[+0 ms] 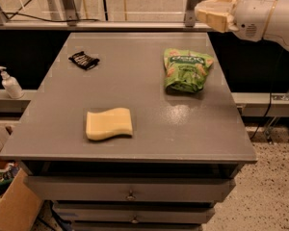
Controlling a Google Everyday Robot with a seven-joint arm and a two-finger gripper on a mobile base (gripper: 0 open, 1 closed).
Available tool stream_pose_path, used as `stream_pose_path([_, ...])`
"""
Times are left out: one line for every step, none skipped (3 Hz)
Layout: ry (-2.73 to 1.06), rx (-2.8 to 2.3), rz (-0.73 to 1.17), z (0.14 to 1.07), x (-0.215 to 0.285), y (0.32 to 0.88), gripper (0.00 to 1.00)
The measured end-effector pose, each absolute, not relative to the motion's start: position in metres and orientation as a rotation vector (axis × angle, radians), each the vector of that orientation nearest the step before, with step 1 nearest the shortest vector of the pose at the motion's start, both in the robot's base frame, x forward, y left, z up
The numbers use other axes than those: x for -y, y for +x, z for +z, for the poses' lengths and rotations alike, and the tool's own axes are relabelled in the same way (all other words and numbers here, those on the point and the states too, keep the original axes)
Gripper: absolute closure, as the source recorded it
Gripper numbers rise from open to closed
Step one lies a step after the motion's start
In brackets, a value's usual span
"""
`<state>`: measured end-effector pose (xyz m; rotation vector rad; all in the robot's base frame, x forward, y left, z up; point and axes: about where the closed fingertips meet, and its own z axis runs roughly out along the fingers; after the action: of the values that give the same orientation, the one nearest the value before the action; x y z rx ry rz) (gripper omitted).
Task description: Pick green rice chip bag
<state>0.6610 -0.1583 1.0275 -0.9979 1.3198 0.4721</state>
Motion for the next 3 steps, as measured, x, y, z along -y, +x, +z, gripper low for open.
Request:
stream_pose_path([-1.127,-1.369,0.453,1.022,0.139,0.657,0.82])
stream_pose_path([-1.31,-1.503,0.334,0.99,0.132,0.66,0.59])
stream_pose_path([-1.47,-1.652,0.186,0.957,0.137,0.661,0.37])
